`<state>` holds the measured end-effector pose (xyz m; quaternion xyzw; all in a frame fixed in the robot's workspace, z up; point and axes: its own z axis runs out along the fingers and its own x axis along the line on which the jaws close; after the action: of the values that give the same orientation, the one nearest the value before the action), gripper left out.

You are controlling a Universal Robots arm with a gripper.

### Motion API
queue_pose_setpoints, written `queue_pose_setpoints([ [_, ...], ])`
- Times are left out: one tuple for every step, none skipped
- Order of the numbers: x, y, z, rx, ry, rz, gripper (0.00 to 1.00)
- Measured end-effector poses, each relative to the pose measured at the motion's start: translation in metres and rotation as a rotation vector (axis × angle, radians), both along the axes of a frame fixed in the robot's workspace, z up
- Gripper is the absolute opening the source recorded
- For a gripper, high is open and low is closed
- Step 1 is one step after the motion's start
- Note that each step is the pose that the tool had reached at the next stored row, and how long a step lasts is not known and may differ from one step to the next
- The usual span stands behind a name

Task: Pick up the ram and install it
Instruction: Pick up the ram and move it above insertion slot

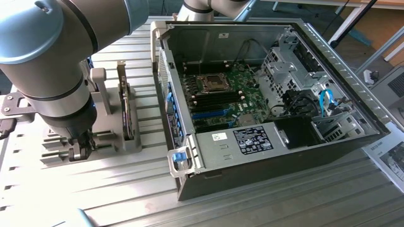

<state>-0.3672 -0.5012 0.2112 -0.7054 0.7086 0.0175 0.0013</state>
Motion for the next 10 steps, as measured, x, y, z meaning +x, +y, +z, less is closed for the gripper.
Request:
queue_pose_setpoints([
  [0.0,0.0,0.0,0.0,0.0,0.0,0.12],
  [0.0,0.0,0.0,-0.0001,0.0001,0.0,0.12],
  [0.0,0.0,0.0,0.0,0.0001,0.0,0.12],
  [0.0,0.0,0.0,0.0,0.0,0.0,0.12],
  [0.0,0.0,0.0,0.0,0.0,0.0,0.12],
  [0.0,0.0,0.0,0.0,0.0001,0.0,0.12],
  [0.0,-0.0001,0.0,0.0001,0.0,0.0,0.12],
  [0.0,-0.0003,0.0,0.0,0.0,0.0,0.12],
  [0.0,-0.0004,0.0,0.0,0.0001,0.0,0.12],
  [0.0,-0.0006,0.0,0.0,0.0,0.0,0.12],
])
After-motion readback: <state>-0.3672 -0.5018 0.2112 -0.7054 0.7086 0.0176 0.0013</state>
